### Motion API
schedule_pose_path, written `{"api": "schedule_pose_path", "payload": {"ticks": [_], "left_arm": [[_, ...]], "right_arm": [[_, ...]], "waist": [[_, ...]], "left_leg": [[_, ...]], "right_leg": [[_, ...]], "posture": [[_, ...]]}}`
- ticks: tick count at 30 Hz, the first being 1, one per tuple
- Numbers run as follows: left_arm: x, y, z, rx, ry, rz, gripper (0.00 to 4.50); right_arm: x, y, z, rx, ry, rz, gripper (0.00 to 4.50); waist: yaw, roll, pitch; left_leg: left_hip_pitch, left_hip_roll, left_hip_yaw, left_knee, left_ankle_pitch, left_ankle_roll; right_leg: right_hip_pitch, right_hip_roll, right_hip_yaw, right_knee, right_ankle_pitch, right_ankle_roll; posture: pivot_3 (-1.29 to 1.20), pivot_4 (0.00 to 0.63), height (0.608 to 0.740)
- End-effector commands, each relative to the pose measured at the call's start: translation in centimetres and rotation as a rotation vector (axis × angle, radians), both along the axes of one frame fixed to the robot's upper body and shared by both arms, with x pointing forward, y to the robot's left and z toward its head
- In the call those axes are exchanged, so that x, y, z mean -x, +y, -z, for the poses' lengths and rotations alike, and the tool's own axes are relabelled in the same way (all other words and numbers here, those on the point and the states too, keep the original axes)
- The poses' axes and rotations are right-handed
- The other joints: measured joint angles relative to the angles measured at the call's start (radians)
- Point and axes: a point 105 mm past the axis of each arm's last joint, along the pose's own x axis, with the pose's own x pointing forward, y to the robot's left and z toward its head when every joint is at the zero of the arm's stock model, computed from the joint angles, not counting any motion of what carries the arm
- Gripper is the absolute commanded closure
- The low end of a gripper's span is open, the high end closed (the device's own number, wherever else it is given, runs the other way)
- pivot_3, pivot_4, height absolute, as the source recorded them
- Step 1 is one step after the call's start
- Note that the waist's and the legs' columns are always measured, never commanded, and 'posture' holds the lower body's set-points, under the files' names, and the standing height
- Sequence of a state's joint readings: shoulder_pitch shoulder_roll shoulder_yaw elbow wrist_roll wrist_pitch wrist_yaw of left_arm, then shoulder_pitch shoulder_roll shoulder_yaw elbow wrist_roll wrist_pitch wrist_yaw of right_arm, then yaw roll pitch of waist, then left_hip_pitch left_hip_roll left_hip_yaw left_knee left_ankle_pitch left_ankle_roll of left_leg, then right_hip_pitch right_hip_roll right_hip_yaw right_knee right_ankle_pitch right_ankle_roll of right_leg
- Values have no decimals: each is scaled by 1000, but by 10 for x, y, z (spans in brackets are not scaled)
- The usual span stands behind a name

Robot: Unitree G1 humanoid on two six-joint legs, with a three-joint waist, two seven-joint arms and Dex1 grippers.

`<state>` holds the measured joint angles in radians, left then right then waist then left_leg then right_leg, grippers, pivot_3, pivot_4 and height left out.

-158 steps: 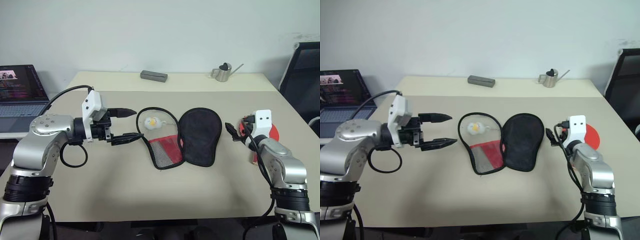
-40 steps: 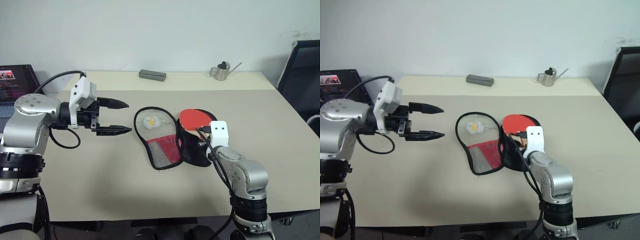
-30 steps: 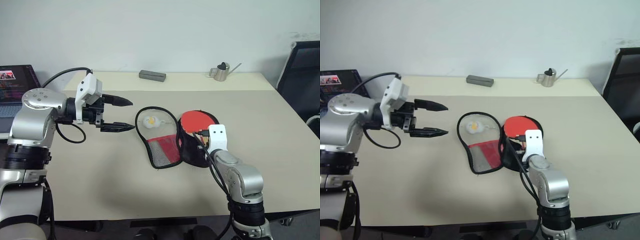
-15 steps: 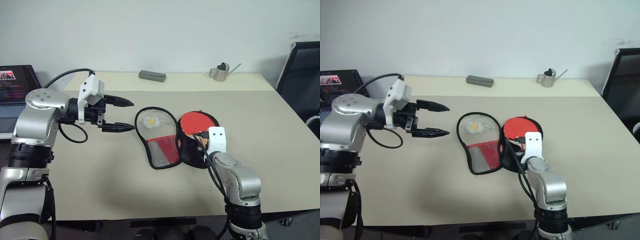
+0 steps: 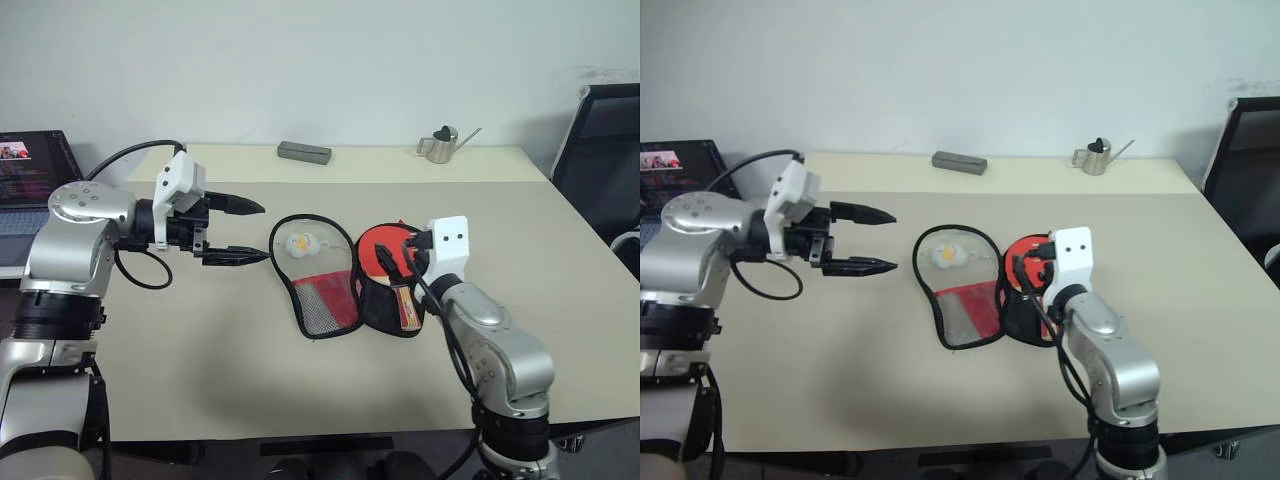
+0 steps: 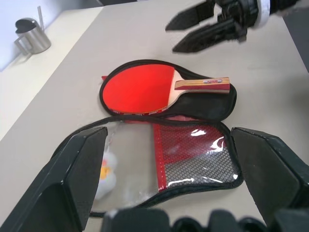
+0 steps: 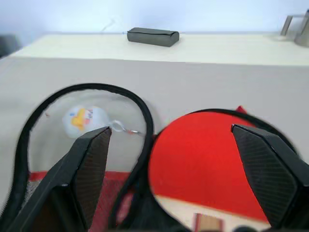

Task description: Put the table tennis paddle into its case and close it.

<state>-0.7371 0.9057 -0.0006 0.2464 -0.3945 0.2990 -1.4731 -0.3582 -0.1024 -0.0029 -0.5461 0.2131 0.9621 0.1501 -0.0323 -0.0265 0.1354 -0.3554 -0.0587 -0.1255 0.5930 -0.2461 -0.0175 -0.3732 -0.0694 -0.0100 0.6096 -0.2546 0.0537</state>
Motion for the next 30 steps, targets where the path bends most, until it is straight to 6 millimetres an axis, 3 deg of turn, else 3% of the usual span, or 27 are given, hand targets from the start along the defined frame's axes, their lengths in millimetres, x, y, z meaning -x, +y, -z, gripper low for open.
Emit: {"api": "schedule_pose_path", "payload": {"ticks": [1, 3, 6, 9, 12, 18, 25, 30], "left_arm": [[12, 5, 2, -41, -20, 21, 0], [17, 14, 18, -118, -8, 14, 0], [21, 13, 23, -114, 12, 13, 0], [28, -1, 24, -97, 19, 65, 0], [39, -15, 27, -89, 42, 135, 0], [49, -37, 34, -68, 72, 222, 0], [49, -47, 33, -59, 70, 253, 0], [50, -48, 33, -56, 74, 254, 0]], "right_arm": [[1, -12, -8, -9, -11, -86, 566], [-1, -21, -12, -11, -7, -131, 1125], [-3, -37, -12, 17, 4, -152, 2204], [2, -46, -1, 82, 39, -212, 3250], [24, -39, 12, 139, 98, -400, 4340], [43, -47, 32, 216, 149, -516, 4458], [36, -74, 52, 329, 207, -500, 4458], [37, -73, 69, 387, 241, -535, 4458]], "waist": [[0, 0, 0], [0, 0, 0], [2, 0, 0], [7, -1, 0], [11, -1, 0], [8, -2, 0], [8, -3, 0], [9, -5, -1]], "left_leg": [[0, 0, 0, 0, 0, 0], [0, 1, 0, 0, 0, 0], [0, 1, 0, 0, 0, 0], [-1, 2, 0, 0, 0, 0], [-2, 1, -1, 0, 0, 0], [-2, 1, -1, 0, 0, 0], [-2, 1, 1, 1, 0, 0], [-2, 1, 0, 1, 0, 0]], "right_leg": [[0, 0, 0, 0, 0, 0], [0, -2, 0, 0, 0, 0], [0, -2, 0, 0, -1, -2], [0, -2, 0, 0, -2, -4], [1, -4, 0, -1, -3, -4], [4, -4, 0, -1, -3, -3], [5, -3, -1, -1, -3, -3], [5, -3, -1, -1, -3, -3]], "posture": [[0, 150, 740], [0, 150, 740], [0, 150, 740], [0, 150, 740], [0, 150, 740], [0, 150, 740], [0, 150, 740], [0, 150, 740]]}}
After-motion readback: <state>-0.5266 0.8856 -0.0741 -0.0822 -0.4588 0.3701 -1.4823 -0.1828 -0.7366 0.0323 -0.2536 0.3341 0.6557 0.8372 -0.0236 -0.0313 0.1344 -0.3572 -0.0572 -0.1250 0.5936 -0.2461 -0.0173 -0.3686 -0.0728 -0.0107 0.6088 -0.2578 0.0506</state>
